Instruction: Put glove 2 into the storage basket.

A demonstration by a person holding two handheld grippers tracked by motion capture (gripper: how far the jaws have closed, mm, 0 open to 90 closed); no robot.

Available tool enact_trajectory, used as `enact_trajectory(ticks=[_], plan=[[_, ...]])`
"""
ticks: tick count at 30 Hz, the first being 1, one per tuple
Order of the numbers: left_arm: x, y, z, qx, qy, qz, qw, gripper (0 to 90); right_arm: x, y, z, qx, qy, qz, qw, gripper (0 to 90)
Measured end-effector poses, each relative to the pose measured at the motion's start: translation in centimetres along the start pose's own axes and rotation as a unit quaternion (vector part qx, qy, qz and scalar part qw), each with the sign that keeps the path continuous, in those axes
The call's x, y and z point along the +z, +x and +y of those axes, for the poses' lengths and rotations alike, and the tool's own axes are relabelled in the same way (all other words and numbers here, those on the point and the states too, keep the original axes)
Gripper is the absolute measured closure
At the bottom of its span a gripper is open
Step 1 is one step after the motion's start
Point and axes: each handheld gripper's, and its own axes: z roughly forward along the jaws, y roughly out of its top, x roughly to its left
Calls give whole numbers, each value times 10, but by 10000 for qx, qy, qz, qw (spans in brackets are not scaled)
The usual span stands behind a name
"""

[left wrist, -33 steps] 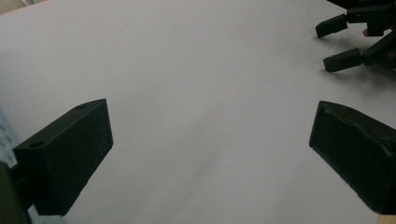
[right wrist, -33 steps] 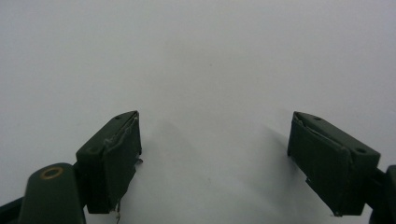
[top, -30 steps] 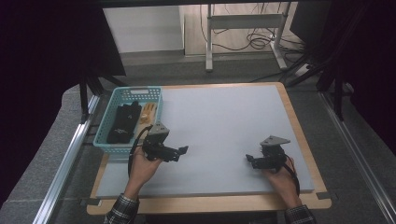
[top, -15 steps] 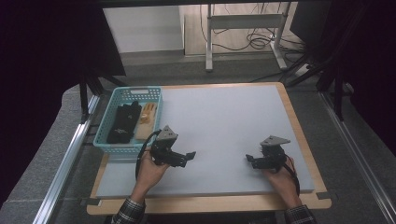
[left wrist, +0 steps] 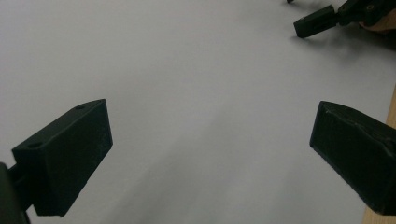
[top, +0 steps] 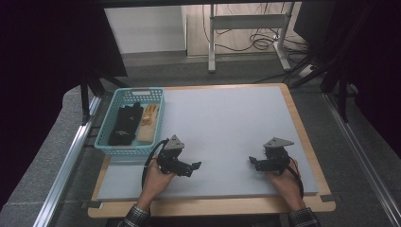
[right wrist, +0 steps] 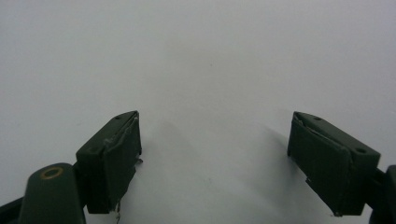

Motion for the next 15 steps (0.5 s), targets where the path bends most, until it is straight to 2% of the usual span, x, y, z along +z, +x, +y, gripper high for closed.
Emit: enact_trajectory(ticks=[15], plan=[[16, -2, -18, 56, 371, 98, 9992, 0, 0, 0, 0, -6, -1, -4, 10000, 173]])
